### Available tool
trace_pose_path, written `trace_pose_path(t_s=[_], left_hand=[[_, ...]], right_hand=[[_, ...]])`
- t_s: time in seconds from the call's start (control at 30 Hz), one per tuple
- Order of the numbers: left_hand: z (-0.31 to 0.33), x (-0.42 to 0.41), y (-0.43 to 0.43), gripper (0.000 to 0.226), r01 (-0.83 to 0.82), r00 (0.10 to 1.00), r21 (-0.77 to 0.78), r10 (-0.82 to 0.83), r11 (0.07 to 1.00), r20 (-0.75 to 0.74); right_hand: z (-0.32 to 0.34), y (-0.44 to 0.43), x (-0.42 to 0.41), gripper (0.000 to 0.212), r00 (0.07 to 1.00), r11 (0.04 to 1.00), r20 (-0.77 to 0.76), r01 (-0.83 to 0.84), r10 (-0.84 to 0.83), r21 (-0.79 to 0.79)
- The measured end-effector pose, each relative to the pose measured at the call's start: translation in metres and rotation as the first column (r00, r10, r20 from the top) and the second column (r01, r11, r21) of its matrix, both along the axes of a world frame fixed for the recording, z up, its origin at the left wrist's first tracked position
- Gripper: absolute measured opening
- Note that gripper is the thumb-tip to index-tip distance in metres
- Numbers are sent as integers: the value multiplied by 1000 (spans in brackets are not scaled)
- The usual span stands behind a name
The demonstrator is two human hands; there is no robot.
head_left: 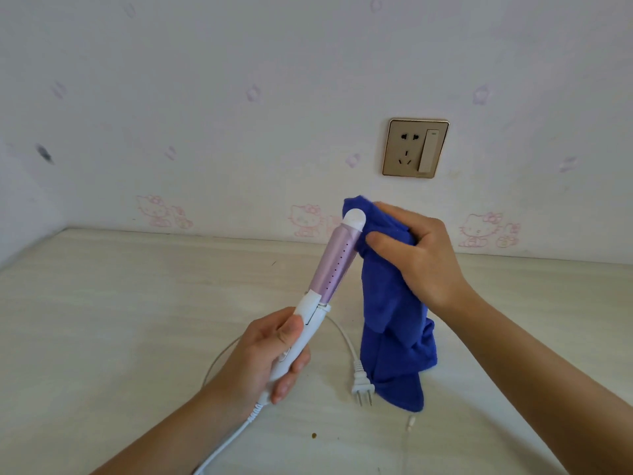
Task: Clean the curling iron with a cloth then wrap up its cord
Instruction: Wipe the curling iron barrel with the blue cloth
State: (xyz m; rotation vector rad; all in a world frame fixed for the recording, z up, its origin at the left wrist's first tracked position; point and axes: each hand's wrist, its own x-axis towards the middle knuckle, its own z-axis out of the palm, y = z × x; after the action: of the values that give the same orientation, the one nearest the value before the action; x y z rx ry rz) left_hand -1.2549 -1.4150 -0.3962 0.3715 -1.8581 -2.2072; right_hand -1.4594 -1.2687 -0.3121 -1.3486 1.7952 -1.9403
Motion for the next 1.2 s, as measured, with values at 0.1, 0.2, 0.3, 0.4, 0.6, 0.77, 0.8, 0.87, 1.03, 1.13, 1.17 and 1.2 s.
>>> trace_pose_path(t_s=[0.1,0.2,0.3,0.4,0.6,0.77,0.8,0.87,1.03,1.13,1.17,1.2], left_hand=[[1,-1,2,50,-21,1000,-54,21,998,5],[0,1,3,52,-46,999,-72,46,996,-1],[-2,3,5,53,-59,998,-56,58,997,-25],[-1,3,6,53,-66,997,-42,64,997,-36],[4,-3,7,39,-95,995,-52,95,994,-12],[4,-4,10,32,-81,997,-88,82,993,2],[4,-4,10,31,-77,997,-98,78,992,2],[4,-4,11,34,-72,997,-106,72,992,-5],[1,-4,12,35,-100,995,-101,99,990,-19],[1,-3,12,31,-126,991,-57,124,990,-42],[1,-3,12,31,-127,991,-59,125,990,-47],[1,-3,13,31,-126,991,-68,123,990,-52]], right_hand=[[-6,-2,-3,30,994,973,-64,-74,90,220],[-15,-5,6,20,980,922,24,-193,196,335],[-24,-7,19,18,959,875,76,-281,273,394],[-24,-8,21,17,969,896,29,-237,244,376],[-25,-13,16,13,986,944,-58,-133,157,303],[-19,-13,4,34,1000,993,16,-16,14,118],[-17,-13,2,38,1000,996,29,-3,1,93],[-16,-13,-2,40,999,997,47,4,-8,77],[-20,-11,-1,24,993,971,49,-113,105,211],[-32,-13,15,24,975,937,27,-220,221,272],[-34,-13,17,24,971,933,22,-236,239,270],[-35,-13,18,23,969,933,15,-241,246,269]])
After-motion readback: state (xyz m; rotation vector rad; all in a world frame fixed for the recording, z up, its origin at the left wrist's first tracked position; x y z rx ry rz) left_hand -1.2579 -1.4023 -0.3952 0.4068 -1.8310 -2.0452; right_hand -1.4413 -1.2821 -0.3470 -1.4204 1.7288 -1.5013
